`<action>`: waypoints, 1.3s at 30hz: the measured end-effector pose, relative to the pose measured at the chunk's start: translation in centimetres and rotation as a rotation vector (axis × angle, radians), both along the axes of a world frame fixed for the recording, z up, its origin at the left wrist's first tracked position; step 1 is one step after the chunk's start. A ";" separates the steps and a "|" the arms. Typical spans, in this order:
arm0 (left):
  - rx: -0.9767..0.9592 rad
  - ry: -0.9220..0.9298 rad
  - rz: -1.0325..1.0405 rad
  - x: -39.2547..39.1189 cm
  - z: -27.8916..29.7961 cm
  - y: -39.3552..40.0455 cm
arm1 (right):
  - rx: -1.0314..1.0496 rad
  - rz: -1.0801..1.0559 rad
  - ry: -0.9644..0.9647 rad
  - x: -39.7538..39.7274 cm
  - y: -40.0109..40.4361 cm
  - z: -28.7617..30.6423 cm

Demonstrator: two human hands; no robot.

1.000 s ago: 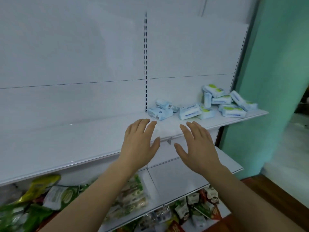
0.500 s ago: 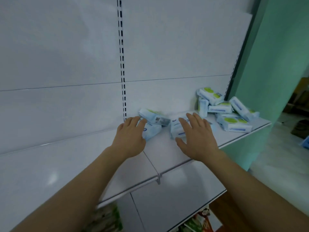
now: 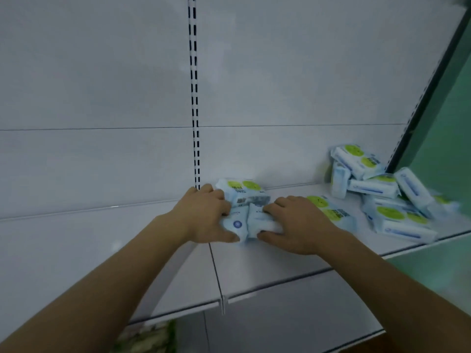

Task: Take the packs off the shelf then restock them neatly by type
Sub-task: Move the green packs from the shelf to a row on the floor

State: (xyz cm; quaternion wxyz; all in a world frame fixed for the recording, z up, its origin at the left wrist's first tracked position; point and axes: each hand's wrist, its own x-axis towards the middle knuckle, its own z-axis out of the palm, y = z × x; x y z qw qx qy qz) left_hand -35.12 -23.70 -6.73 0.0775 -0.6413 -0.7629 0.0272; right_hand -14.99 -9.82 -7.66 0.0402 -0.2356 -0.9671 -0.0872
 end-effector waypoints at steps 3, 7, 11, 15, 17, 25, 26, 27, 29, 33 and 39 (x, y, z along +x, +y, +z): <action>-0.103 -0.252 0.120 0.3 0.6 -1.3 | -0.221 0.093 0.019 0.8 0.6 0.4; -0.118 -0.450 0.194 1.1 0.2 -2.1 | -0.403 0.136 -0.067 1.3 1.5 2.3; -0.119 -0.386 0.195 2.4 -0.5 -2.4 | -0.433 0.115 -0.166 0.2 1.3 3.2; -0.089 -0.329 0.235 3.3 -1.4 -2.9 | -0.370 0.159 -0.159 -0.6 0.5 2.9; -0.063 -0.341 0.247 3.8 -1.5 -3.8 | -0.390 0.174 -0.138 -0.5 0.2 2.5; 0.112 -0.189 0.249 4.9 0.4 -9.3 | -0.269 0.303 -0.086 -0.4 -4.2 4.8; 0.151 -0.183 0.256 4.8 0.9 -10.5 | -0.259 0.338 -0.043 -0.5 -5.1 5.3; 0.179 -0.172 0.264 4.8 1.5 -11.8 | -0.253 0.373 -0.004 -0.8 -5.9 5.7; 0.217 -0.119 0.285 4.8 2.5 -14.8 | -0.228 0.432 0.031 -1.4 -8.3 6.2; 0.252 -0.060 0.382 4.8 3.2 -22.4 | -0.175 0.551 0.069 -3.5 -14.7 6.5; 0.314 -0.039 0.593 5.6 2.6 -36.2 | -0.121 0.740 0.083 -7.6 -26.2 6.1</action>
